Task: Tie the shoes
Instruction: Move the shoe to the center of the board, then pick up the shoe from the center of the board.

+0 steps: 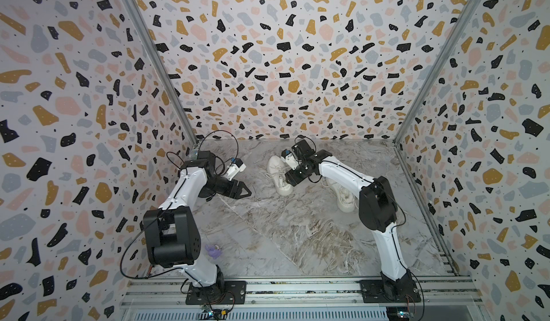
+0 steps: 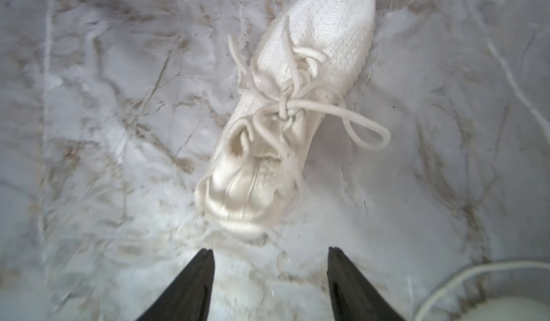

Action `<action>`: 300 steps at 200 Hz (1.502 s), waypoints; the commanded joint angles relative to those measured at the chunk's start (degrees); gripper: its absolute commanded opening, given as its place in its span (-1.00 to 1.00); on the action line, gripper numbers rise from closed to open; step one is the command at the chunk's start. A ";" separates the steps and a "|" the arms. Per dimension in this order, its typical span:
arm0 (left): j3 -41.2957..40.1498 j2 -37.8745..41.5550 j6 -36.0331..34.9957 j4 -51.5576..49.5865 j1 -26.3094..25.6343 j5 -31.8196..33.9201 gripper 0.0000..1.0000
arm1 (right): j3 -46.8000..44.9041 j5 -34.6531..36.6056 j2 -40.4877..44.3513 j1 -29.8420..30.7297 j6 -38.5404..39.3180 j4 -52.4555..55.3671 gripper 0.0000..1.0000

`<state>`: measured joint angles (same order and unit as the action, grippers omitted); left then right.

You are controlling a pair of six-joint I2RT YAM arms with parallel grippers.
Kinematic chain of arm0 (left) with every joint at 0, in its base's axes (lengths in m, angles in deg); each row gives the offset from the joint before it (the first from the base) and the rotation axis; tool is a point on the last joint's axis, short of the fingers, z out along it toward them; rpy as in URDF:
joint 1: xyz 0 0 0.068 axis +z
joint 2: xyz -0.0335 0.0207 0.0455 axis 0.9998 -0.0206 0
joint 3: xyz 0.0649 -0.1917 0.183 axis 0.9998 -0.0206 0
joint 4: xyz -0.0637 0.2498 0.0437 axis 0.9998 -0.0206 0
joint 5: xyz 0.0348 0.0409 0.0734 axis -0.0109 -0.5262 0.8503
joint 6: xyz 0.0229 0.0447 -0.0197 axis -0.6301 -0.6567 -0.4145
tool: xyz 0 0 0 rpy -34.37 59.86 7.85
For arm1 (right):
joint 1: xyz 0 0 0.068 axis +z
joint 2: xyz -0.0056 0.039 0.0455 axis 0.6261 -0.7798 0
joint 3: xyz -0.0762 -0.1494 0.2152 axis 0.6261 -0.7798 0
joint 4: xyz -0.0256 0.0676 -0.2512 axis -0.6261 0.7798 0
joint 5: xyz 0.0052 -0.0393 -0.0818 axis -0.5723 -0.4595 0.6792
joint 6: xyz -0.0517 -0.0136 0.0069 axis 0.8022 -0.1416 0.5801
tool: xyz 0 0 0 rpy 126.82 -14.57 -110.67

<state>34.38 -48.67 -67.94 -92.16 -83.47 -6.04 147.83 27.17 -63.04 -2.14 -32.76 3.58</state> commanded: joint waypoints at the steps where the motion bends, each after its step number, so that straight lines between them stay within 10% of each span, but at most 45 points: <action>1: 2.99 2.35 -0.36 0.64 -2.17 -3.15 0.51 | -7.50 0.29 10.18 -4.07 8.76 2.16 0.38; 64: 3.82 5.21 -0.71 8.20 -17.93 18.28 0.90 | -30.25 3.96 23.96 -20.21 17.19 2.87 0.61; 116: 7.35 2.70 7.04 12.85 -20.11 27.79 0.99 | -30.84 2.69 20.04 -25.28 17.59 4.07 0.55; 207: 2.99 6.00 14.76 16.57 -13.61 17.95 1.00 | -24.94 -4.63 13.86 -25.20 13.91 9.74 -0.76; 257: 2.60 5.41 12.74 13.95 -11.18 6.94 0.99 | -34.34 -13.75 23.57 -20.71 11.71 9.93 -0.90; 300: 4.15 2.12 11.69 13.30 -17.64 9.70 0.86 | -43.91 -16.72 30.46 -15.94 6.25 2.31 -0.80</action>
<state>37.51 -44.70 -55.35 -78.02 -97.37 4.47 107.26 15.28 -36.70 -19.12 -22.20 10.25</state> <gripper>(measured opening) 0.949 0.091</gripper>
